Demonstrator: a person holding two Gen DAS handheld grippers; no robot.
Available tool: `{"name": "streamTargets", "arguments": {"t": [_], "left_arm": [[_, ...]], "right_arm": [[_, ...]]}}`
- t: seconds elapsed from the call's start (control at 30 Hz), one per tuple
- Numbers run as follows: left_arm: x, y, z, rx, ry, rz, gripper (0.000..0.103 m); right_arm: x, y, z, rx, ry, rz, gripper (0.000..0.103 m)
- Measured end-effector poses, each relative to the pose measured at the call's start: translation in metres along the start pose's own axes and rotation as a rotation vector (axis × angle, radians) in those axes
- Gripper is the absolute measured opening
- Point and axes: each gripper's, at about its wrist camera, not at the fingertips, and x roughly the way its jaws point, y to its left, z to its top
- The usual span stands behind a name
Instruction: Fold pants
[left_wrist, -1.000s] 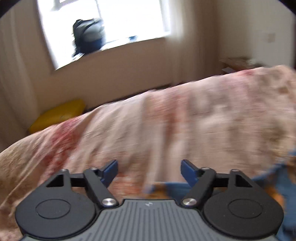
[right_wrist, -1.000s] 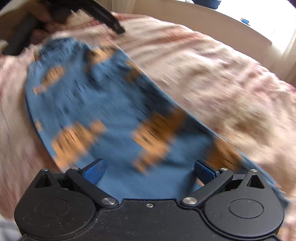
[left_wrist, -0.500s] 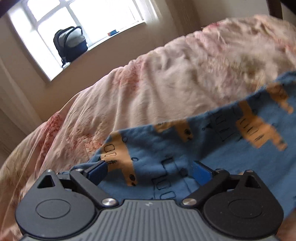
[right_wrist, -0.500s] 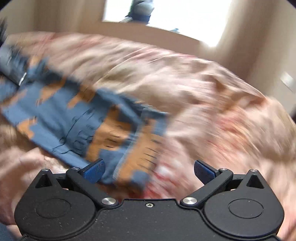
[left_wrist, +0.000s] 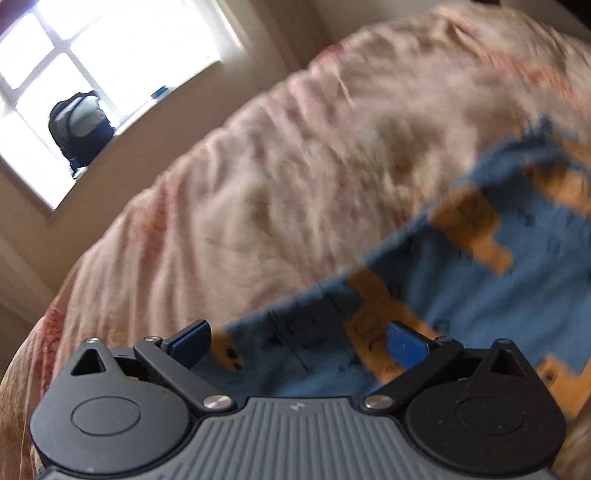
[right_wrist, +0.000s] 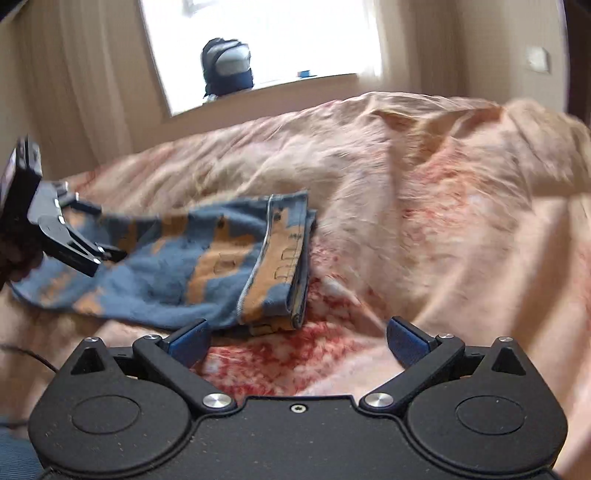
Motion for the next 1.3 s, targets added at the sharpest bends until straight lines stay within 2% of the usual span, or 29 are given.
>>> {"name": "streamTargets", "arguments": {"t": [0.07, 0.13, 0.23, 0.3, 0.43, 0.5, 0.6, 0.67, 0.73, 0.77, 0.83, 0.9, 0.97, 1.07, 1.13, 1.3], "left_arm": [[-0.015, -0.004, 0.016, -0.024, -0.082, -0.066, 0.103], [-0.02, -0.021, 0.04, -0.024, -0.146, -0.168, 0.103], [-0.017, -0.056, 0.077, 0.009, -0.177, -0.351, 0.103], [-0.01, -0.074, 0.1, -0.001, -0.139, -0.471, 0.103], [0.003, -0.095, 0.133, -0.133, 0.019, -0.715, 0.103], [0.012, -0.1, 0.136, -0.201, 0.104, -0.772, 0.103], [0.025, -0.112, 0.135, -0.29, 0.227, -0.786, 0.103], [0.03, -0.117, 0.136, -0.312, 0.27, -0.774, 0.102], [0.033, -0.121, 0.14, -0.305, 0.262, -0.769, 0.099], [0.032, -0.123, 0.142, -0.299, 0.256, -0.772, 0.098], [0.028, -0.124, 0.146, -0.298, 0.263, -0.772, 0.096], [0.023, -0.124, 0.151, -0.296, 0.266, -0.779, 0.096], [0.016, -0.125, 0.155, -0.274, 0.256, -0.783, 0.091], [0.013, -0.135, 0.158, -0.214, 0.272, -0.714, 0.082], [0.013, -0.139, 0.159, -0.192, 0.281, -0.68, 0.08], [0.01, -0.132, 0.161, -0.206, 0.295, -0.665, 0.08]], "right_arm": [[-0.004, -0.006, 0.0, 0.095, -0.011, 0.068, 0.101], [-0.002, -0.011, -0.002, 0.183, -0.006, 0.103, 0.097], [-0.002, -0.016, 0.001, 0.261, -0.024, 0.116, 0.088], [-0.008, -0.019, 0.0, 0.297, -0.051, 0.131, 0.081], [-0.008, -0.016, -0.007, 0.293, -0.043, 0.146, 0.081], [-0.006, -0.017, -0.01, 0.306, -0.052, 0.14, 0.081], [-0.002, -0.018, -0.011, 0.367, -0.082, 0.165, 0.081], [0.0, -0.016, -0.011, 0.384, -0.095, 0.162, 0.077], [-0.001, -0.016, -0.012, 0.408, -0.106, 0.125, 0.056], [-0.001, -0.018, -0.013, 0.431, -0.112, 0.107, 0.049], [-0.003, -0.024, -0.016, 0.495, -0.125, 0.09, 0.025], [-0.002, -0.027, -0.019, 0.527, -0.126, 0.092, 0.022], [-0.004, -0.02, -0.018, 0.489, -0.128, 0.072, 0.021], [-0.005, -0.004, -0.012, 0.403, -0.137, 0.045, 0.018], [-0.007, 0.009, -0.007, 0.327, -0.14, 0.02, 0.017], [-0.007, 0.056, 0.006, 0.035, -0.13, -0.104, 0.016]]}}
